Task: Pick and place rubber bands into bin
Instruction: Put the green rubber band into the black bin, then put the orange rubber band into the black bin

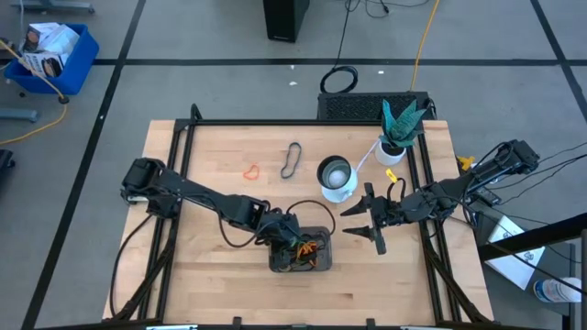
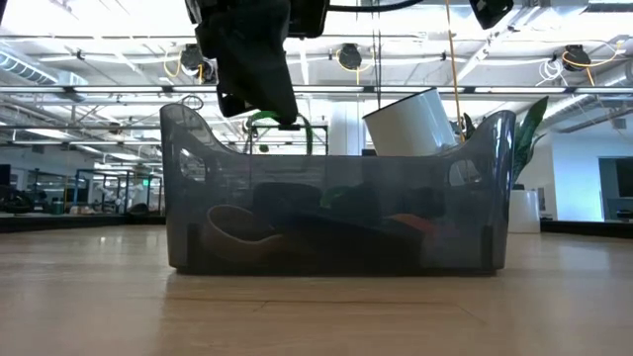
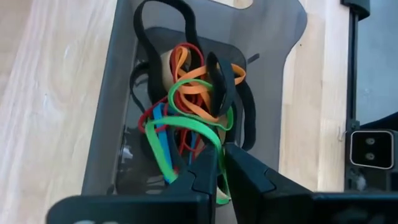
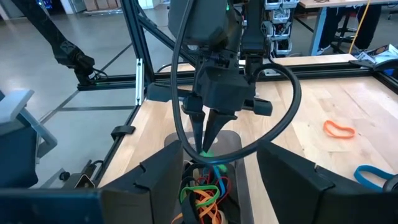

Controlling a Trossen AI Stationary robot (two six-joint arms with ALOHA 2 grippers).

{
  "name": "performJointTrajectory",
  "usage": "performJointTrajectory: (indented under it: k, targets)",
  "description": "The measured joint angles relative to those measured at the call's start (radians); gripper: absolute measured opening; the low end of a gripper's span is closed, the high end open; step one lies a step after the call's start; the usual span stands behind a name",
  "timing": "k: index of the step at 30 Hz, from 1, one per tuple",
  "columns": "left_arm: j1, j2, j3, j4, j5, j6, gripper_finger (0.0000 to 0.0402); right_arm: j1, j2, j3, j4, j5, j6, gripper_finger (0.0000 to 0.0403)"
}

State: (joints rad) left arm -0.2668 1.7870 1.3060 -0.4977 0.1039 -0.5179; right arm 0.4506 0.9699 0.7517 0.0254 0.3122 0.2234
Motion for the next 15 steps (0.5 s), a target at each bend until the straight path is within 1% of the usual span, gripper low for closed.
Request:
performJointTrajectory:
  k: [2, 4, 8, 11, 15]
  targets:
    - [0.000, 0.000, 0.000, 0.000, -0.001, 0.010, 0.0039, 0.000, 0.000, 0.000, 0.000, 0.000, 0.000, 0.0198]
    - [0.000, 0.000, 0.000, 0.000, -0.002, 0.010, 0.0050, 0.000, 0.000, 0.000, 0.000, 0.000, 0.000, 0.0197]
    - [0.000, 0.000, 0.000, 0.001, -0.003, 0.017, 0.0096, 0.000, 0.000, 0.000, 0.000, 0.000, 0.000, 0.0197]
    - [0.000, -0.003, -0.001, 0.000, -0.001, 0.054, 0.0133, 0.000, 0.000, 0.000, 0.000, 0.000, 0.000, 0.0197]
    - [0.005, -0.031, -0.001, -0.012, 0.032, 0.103, 0.0164, 0.000, 0.000, 0.000, 0.000, 0.000, 0.000, 0.0196]
